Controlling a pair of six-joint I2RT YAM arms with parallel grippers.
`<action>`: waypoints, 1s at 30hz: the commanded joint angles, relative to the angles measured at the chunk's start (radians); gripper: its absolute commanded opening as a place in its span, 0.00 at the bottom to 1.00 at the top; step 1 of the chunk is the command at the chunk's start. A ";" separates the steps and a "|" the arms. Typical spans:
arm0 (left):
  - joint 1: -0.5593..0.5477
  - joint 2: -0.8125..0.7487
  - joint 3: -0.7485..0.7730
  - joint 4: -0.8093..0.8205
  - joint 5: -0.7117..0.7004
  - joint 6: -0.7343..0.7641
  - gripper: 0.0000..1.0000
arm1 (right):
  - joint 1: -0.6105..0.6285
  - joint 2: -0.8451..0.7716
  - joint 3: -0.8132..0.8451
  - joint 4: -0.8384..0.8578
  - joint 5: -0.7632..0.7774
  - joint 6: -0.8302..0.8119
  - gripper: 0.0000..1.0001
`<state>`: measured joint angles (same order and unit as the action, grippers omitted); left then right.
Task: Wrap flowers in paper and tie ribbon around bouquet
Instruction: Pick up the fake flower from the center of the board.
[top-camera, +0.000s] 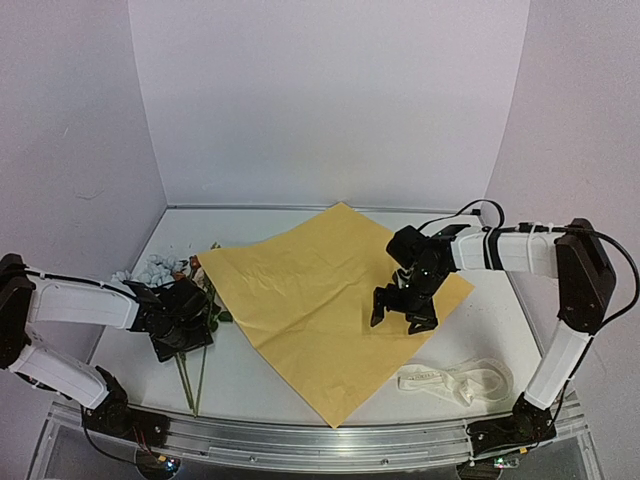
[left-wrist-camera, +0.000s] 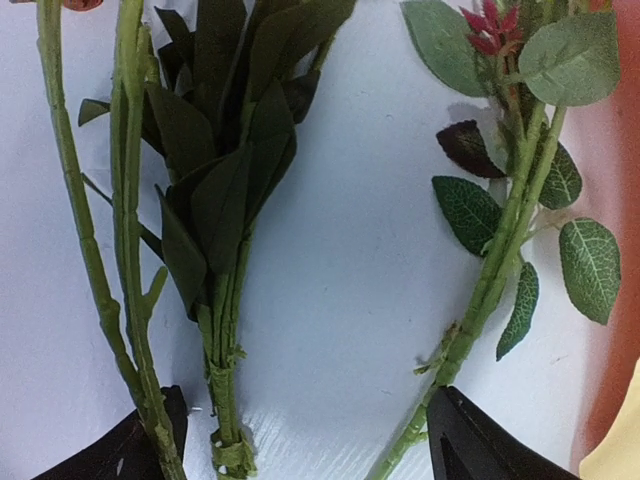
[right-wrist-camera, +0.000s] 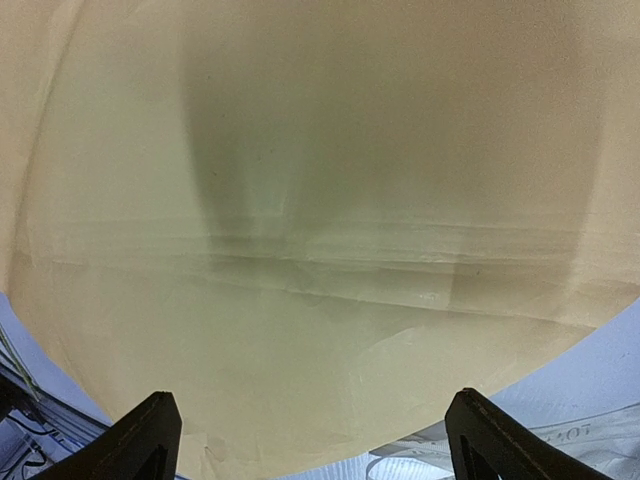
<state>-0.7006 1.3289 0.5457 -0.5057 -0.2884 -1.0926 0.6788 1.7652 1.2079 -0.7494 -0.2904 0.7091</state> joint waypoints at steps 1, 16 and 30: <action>-0.003 -0.018 0.016 0.040 0.029 0.050 0.78 | -0.002 0.021 0.013 0.005 -0.014 0.011 0.95; -0.004 -0.034 0.076 -0.008 0.018 0.114 0.99 | -0.002 0.021 0.028 0.005 -0.026 0.017 0.95; -0.004 0.183 0.160 -0.013 -0.036 0.127 0.56 | -0.002 0.016 0.003 0.006 -0.023 0.017 0.95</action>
<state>-0.7013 1.4976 0.6799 -0.5236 -0.2925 -0.9691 0.6788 1.7803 1.2083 -0.7484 -0.3134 0.7197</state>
